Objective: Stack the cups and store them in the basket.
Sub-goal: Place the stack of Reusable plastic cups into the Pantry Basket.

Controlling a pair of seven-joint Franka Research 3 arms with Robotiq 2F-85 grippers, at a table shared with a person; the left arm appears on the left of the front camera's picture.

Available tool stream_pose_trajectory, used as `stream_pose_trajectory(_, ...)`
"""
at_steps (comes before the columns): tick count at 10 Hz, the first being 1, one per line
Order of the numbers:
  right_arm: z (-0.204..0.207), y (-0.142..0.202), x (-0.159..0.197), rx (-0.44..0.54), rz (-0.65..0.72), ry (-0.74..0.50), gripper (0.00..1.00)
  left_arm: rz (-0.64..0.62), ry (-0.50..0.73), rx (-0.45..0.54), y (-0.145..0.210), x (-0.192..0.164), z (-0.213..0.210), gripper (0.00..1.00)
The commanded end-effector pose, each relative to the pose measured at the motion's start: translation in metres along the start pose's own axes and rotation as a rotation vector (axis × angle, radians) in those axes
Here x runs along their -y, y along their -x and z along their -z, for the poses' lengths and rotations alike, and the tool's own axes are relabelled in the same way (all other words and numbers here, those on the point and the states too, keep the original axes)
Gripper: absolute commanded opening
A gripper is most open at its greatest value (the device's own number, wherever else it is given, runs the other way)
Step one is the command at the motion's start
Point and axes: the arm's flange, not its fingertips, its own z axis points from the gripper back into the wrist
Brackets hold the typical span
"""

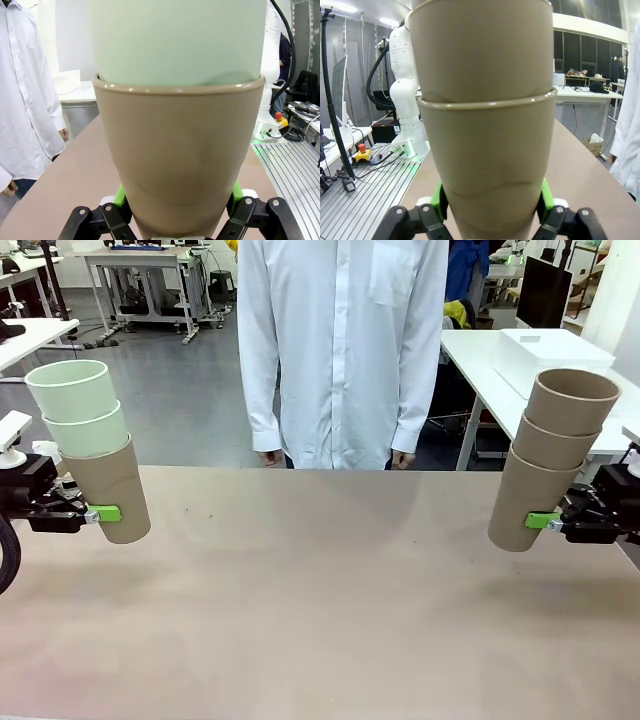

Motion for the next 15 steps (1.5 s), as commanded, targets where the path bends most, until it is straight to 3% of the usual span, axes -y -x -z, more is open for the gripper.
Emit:
stream_pose_trajectory(1, 0.0005, -0.0045, 0.0006, 0.006, -0.006, 0.004, 0.85, 0.01, 0.001, 0.008, -0.005, -0.001, -0.0004, 0.84)
stream_pose_trajectory(15, 0.0005, -0.0045, 0.0006, 0.006, -0.006, 0.004, 0.85, 0.01, 0.001, 0.008, -0.005, -0.001, -0.0004, 0.84)
